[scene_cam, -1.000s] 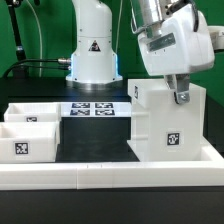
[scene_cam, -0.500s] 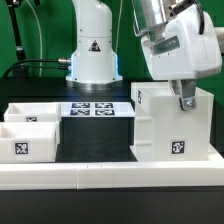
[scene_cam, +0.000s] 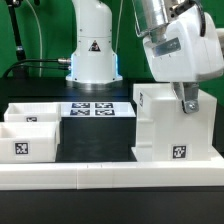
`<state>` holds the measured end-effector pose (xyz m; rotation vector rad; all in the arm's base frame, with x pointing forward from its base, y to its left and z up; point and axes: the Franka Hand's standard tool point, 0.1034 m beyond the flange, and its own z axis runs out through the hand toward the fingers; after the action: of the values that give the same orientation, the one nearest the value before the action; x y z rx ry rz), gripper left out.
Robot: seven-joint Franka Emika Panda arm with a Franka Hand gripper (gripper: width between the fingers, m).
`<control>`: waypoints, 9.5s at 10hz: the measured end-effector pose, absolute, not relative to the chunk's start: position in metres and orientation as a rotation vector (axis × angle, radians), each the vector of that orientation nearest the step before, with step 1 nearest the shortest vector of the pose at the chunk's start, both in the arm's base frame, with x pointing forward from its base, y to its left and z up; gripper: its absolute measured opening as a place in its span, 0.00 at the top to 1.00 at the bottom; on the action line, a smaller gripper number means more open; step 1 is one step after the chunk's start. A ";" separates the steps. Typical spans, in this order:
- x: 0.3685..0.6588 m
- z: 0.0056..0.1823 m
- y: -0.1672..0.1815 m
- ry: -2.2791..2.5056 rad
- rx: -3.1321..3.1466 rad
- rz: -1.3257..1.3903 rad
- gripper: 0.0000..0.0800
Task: Assemble drawer
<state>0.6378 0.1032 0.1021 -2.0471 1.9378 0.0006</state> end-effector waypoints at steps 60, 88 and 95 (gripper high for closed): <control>0.515 0.007 -0.091 -0.159 -3.176 -0.029 0.19; 0.530 0.039 -0.078 -1.667 -2.704 0.082 0.95; 0.521 0.032 -0.069 -2.210 -2.274 0.137 0.95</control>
Offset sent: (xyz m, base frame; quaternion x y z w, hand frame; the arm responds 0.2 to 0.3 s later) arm 0.0000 0.0000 0.0000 0.0000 0.0000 0.0000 1.0000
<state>0.5212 -0.0689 0.0321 -2.2740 -2.2102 0.1373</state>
